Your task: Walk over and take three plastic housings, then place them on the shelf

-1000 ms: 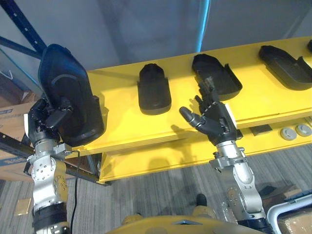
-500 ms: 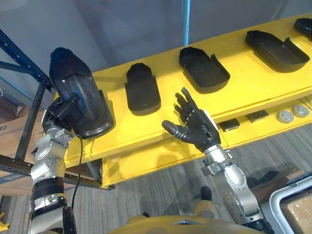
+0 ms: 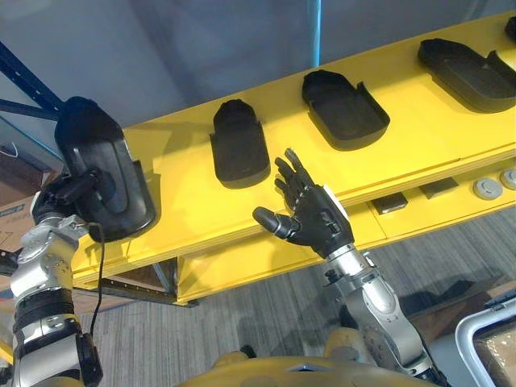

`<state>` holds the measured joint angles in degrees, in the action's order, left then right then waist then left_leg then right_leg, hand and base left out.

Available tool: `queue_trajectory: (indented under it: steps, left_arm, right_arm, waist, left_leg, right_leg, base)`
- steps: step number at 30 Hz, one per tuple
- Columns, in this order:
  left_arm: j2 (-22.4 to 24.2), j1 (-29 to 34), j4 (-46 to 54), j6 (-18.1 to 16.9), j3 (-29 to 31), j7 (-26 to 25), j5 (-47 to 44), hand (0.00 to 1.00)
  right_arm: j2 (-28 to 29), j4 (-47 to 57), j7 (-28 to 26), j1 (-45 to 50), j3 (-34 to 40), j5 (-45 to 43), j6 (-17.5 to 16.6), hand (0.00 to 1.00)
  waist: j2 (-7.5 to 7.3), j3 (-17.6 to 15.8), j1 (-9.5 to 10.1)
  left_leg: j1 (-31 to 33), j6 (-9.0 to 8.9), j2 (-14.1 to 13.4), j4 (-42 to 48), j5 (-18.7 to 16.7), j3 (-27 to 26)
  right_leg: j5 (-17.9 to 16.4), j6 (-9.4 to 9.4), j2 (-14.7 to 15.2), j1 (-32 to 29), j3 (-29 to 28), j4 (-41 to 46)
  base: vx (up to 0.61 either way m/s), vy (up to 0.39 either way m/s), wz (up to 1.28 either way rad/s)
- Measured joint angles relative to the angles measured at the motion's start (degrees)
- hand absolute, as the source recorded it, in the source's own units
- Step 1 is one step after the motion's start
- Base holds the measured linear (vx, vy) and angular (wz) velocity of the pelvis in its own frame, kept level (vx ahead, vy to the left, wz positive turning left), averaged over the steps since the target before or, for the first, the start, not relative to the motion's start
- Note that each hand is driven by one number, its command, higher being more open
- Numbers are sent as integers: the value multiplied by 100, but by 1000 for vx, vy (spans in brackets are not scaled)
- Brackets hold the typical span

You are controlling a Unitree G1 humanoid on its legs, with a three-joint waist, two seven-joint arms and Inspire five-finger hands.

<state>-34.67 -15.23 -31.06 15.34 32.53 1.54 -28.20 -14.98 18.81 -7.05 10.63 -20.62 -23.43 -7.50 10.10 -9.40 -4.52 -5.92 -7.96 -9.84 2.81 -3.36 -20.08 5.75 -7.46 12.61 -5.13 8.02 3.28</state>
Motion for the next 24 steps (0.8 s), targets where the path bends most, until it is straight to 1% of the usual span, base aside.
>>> queue_trajectory:
  steps: [3,6,9,11,13,14,16,18,19,20,22,23,24]
  left_arm:
    - [-19,-1,-110,98,172,113,218,0]
    - [-105,-13,-265,113,210,250,399,0]
    - [-159,-79,-336,128,206,337,403,0]
    - [-158,-227,-400,128,192,383,378,0]
    - [-159,-366,-508,130,120,407,4,0]
    - [-159,-381,-514,133,83,411,-119,0]
    - [-154,-531,-611,194,-177,395,-584,0]
    - [-141,-542,-670,254,-365,396,-868,0]
    - [-110,-539,-680,277,-451,377,-1036,100]
    - [-91,-579,-655,250,-474,366,-1216,100]
    - [-89,-633,-655,245,-481,298,-1276,100]
    - [-76,-663,-655,194,-483,195,-1296,100]
    - [-65,-689,-655,166,-482,156,-1303,100]
  right_arm:
    - [-10,7,74,3,-15,-4,68,100]
    - [-24,10,133,-3,-19,-8,149,100]
    - [-89,29,133,-26,-16,-20,188,100]
    - [-113,162,132,-46,-3,-57,209,100]
    - [-124,433,100,-129,-7,-77,211,100]
    - [-125,494,91,-165,-2,-113,210,100]
    - [-126,576,16,-394,71,-234,209,100]
    - [-131,576,-26,-513,108,-241,208,100]
    - [-131,581,-45,-559,119,-249,207,100]
    - [-135,584,-99,-590,152,-255,207,100]
    - [-188,583,-119,-608,194,-256,208,100]
    - [-281,589,-143,-648,194,-256,208,100]
    - [-309,592,-146,-651,207,-257,208,100]
  waist:
    - [50,-25,-2]
    - [92,-48,-21]
    - [89,-72,-48]
    - [74,-205,-48]
    - [49,-372,-86]
    - [40,-379,-99]
    - [-29,-452,-133]
    - [-48,-489,-176]
    - [-57,-510,-185]
    - [-56,-546,-186]
    - [-41,-579,-184]
    - [-32,-662,-197]
    - [-31,-675,-197]
  left_leg:
    - [25,0,8,8,0,27]
    - [70,6,9,15,5,35]
    - [154,8,9,67,5,34]
    - [172,8,13,104,5,27]
    - [262,15,29,144,9,23]
    - [334,16,30,175,8,24]
    - [451,32,32,212,25,31]
    - [451,32,33,212,26,30]
    - [453,31,39,210,26,16]
    - [454,31,42,209,26,-12]
    - [450,31,42,209,27,-45]
    - [432,32,39,215,27,-54]
    - [440,30,39,216,28,-58]
  right_leg:
    - [-93,1,28,-53,20,123]
    - [-178,14,40,-165,4,279]
    - [-280,12,65,-316,-17,467]
    - [-329,26,81,-389,-50,598]
    - [-379,7,117,-513,-55,710]
    - [-379,7,125,-579,-58,734]
    - [-364,25,133,-695,-78,782]
    - [-370,34,133,-715,-92,814]
    - [-385,26,136,-765,-121,875]
    - [-416,15,136,-837,-159,974]
    - [-469,10,136,-897,-194,1068]
    - [-519,17,136,-919,-205,1150]
    - [-541,19,137,-949,-213,1179]
  base:
    - [-7,0,6]
    - [-5,-1,1]
    - [0,0,0]
    - [-15,-6,-1]
    - [-55,-14,2]
    - [-52,-21,5]
    - [-24,-22,4]
    - [0,0,0]
    - [9,-5,-6]
    - [13,-8,-7]
    - [14,-21,-6]
    - [7,-28,-4]
    - [-1,-30,-4]
